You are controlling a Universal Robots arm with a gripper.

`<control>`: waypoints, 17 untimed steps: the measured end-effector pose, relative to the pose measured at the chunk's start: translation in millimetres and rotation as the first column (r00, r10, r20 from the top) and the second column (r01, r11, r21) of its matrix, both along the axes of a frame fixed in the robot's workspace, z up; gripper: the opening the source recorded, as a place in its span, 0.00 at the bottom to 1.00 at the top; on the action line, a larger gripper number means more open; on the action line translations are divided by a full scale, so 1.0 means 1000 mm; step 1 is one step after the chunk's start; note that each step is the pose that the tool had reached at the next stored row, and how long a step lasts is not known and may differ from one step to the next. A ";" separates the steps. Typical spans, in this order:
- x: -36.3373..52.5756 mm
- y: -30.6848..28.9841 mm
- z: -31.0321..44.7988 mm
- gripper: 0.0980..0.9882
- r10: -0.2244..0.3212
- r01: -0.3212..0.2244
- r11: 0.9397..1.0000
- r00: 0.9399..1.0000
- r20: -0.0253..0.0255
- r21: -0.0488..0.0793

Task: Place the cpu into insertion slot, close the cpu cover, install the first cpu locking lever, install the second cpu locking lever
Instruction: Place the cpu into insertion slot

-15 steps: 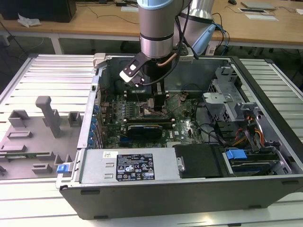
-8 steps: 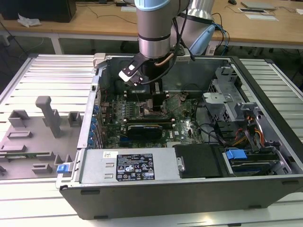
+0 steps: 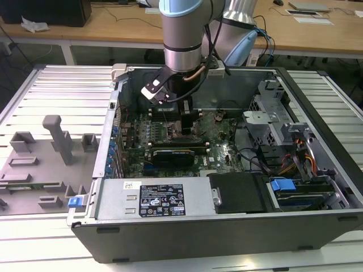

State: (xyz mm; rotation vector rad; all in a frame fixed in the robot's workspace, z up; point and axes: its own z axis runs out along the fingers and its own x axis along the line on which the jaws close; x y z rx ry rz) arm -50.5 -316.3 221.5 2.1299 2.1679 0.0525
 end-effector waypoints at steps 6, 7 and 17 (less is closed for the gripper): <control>-0.0028 0.0045 -0.0078 0.50 0.000 0.000 1.000 1.000 0.003 -0.002; -0.0031 0.0047 -0.0089 0.50 0.000 0.000 1.000 1.000 0.003 -0.002; -0.0037 0.0051 -0.0189 0.50 -0.005 0.005 1.000 1.000 0.004 -0.002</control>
